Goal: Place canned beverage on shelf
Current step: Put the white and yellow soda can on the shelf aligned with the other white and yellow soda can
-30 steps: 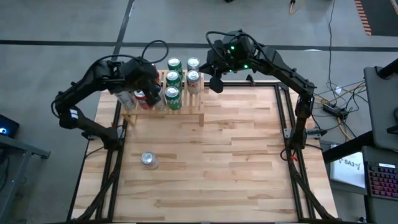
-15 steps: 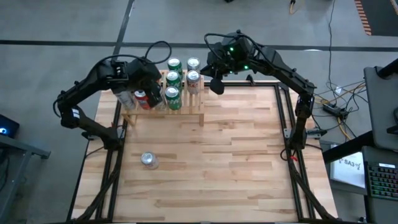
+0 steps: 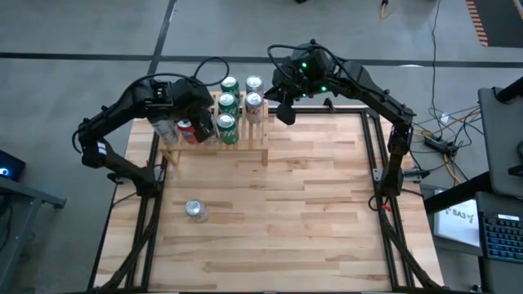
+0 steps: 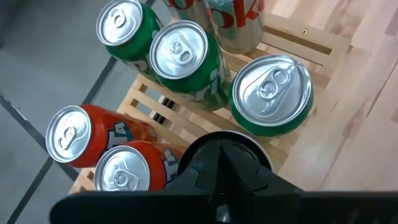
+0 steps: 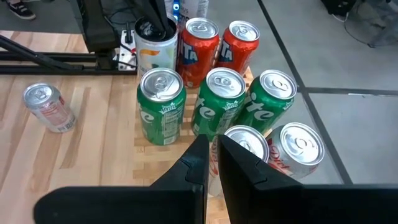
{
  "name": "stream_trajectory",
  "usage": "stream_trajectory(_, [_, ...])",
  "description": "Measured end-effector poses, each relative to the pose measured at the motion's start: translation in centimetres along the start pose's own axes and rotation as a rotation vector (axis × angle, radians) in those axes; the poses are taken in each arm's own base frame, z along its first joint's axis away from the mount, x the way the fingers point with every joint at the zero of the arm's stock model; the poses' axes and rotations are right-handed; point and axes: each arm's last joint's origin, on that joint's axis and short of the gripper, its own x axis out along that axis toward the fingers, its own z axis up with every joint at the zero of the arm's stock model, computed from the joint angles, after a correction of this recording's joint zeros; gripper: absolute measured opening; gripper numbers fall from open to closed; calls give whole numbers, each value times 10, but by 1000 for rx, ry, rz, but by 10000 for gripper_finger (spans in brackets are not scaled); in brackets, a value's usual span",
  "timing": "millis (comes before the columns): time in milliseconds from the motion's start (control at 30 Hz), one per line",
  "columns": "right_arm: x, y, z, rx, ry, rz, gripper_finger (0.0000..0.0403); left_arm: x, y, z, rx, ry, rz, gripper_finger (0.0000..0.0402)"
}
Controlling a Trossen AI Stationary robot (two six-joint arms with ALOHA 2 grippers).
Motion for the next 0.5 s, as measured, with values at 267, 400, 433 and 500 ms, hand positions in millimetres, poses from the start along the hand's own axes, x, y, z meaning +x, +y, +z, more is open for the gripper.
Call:
stream_trajectory(267, [0,0,0,0,-1,0,22,0,-3,0,3,6,-64,0])
stream_trajectory(400, [0,0,0,0,-1,0,22,0,-3,-1,27,19,-77,0])
stream_trajectory(433, [0,0,0,0,-1,0,22,0,-3,-2,35,22,-77,0])
stream_trajectory(500, [0,0,0,0,-1,0,22,0,-3,-2,46,26,-77,0])
